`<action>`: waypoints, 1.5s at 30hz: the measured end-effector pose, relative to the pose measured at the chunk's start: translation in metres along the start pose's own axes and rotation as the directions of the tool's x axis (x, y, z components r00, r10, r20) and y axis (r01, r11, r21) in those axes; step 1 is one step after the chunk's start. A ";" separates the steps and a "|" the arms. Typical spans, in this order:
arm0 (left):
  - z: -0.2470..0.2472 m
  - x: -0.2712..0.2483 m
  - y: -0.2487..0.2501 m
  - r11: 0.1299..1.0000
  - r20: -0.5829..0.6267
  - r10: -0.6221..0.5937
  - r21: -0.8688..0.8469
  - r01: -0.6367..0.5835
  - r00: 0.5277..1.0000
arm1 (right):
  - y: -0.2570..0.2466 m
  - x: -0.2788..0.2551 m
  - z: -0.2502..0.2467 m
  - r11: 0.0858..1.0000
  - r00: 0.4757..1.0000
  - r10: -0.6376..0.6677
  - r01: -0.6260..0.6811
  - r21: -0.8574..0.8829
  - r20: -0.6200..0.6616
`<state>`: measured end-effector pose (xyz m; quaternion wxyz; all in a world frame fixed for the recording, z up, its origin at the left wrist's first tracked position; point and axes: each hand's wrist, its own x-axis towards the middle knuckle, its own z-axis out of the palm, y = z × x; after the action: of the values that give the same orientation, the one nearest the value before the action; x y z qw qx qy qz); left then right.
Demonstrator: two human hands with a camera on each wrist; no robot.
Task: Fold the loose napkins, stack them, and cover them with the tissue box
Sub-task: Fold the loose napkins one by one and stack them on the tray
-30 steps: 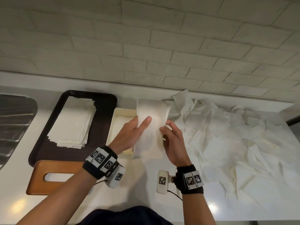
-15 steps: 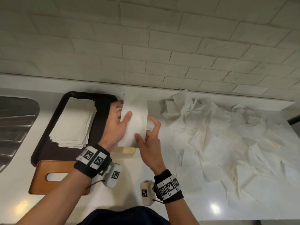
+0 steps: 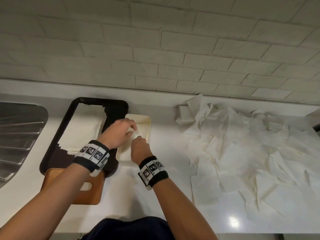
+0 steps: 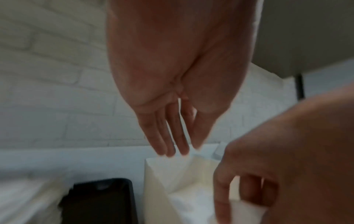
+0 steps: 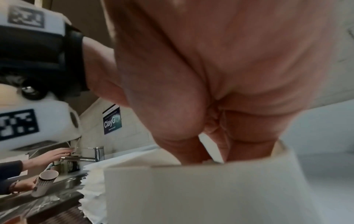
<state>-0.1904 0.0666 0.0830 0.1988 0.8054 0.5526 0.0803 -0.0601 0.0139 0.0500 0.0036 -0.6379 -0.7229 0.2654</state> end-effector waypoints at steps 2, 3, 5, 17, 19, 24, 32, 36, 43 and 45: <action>0.007 0.008 0.002 0.991 0.183 0.009 0.126 -0.032 0.983 | 0.000 -0.010 -0.005 1.000 1.000 0.014 -0.014 0.023 0.000; 0.013 0.012 0.003 0.987 0.244 0.015 0.154 -0.054 0.970 | 0.002 -0.017 -0.010 0.998 0.999 0.015 -0.013 0.054 -0.032; 0.025 0.017 0.005 0.967 0.335 0.017 0.234 -0.101 0.942 | 0.012 -0.032 -0.022 0.995 0.991 0.006 0.007 0.098 -0.132; 0.029 -0.009 0.070 0.999 -0.170 0.048 0.024 -0.044 0.984 | 0.225 -0.131 -0.035 0.887 0.852 0.461 -0.432 0.164 -0.249; 0.034 -0.019 0.092 0.987 -0.230 0.134 -0.054 -0.150 0.964 | 0.254 -0.147 -0.013 0.867 0.855 0.497 -0.484 0.116 -0.149; 0.079 -0.026 0.127 0.947 0.024 0.259 -0.201 -0.249 0.966 | 0.272 -0.159 0.016 0.868 0.863 0.481 -0.443 0.227 -0.157; 0.137 -0.033 0.153 0.785 0.298 0.189 -0.618 0.038 0.936 | 0.225 -0.173 -0.019 0.665 0.877 0.379 -0.037 0.746 -0.294; 0.130 -0.025 0.147 0.796 0.110 0.104 -0.605 -0.016 0.989 | 0.255 -0.154 -0.020 0.729 0.820 0.452 -0.113 0.675 -0.351; 0.104 -0.015 0.129 0.714 0.006 -0.027 -0.700 0.024 1.000 | 0.284 -0.128 -0.012 0.922 0.884 0.386 -0.376 0.090 -0.264; 0.097 -0.012 0.128 0.674 -0.023 -0.051 -0.739 0.017 0.998 | 0.277 -0.135 -0.024 0.944 0.904 0.328 -0.324 0.062 -0.275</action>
<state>-0.0509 -0.0065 0.0485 0.4967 0.6444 0.4922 0.3095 0.2285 -0.0889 0.0082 0.0665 -0.7808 -0.5964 0.1741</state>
